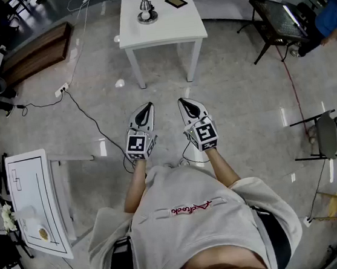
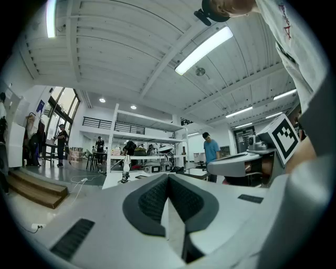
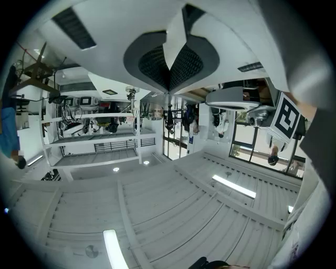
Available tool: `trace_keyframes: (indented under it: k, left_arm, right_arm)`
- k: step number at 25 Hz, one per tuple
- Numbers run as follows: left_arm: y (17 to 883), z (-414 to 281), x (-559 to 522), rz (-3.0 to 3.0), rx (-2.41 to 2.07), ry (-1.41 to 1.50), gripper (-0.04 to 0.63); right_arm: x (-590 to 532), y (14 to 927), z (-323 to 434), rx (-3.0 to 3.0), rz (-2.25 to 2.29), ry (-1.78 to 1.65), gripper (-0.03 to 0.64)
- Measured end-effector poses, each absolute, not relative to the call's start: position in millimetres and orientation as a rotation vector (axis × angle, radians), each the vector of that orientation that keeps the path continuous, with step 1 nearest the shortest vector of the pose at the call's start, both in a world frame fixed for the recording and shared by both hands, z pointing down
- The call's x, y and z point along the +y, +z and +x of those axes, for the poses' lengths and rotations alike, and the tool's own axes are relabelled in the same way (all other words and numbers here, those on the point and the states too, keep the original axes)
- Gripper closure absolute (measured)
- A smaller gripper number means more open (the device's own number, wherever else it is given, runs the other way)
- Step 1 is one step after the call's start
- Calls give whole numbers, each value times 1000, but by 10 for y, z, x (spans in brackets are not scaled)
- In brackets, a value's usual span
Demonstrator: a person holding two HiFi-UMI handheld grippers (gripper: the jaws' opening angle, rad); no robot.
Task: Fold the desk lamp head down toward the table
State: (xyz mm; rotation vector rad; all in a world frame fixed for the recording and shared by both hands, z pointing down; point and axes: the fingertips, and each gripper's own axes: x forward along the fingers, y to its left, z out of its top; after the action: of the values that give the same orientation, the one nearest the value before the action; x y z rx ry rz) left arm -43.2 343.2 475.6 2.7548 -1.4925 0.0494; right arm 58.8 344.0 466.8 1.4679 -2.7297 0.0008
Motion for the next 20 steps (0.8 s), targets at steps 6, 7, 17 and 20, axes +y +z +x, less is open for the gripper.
trace_keyframes:
  k: [6, 7, 17, 20]
  left_arm:
    - [4803, -403, 3430, 2746, -1493, 53, 588]
    - [4804, -395, 3425, 2746, -1494, 53, 588]
    - [4844, -361, 3388, 2720, -1511, 61, 588]
    - [4872, -326, 3385, 2714, -1515, 67, 588]
  right_arm:
    - [3435, 4702, 602, -2727, 1461, 7, 600]
    - [3428, 4704, 611, -2728, 1461, 9, 600]
    - [3393, 4735, 662, -2742, 1440, 10, 598]
    - [3395, 4760, 684, -2748, 1426, 11, 598]
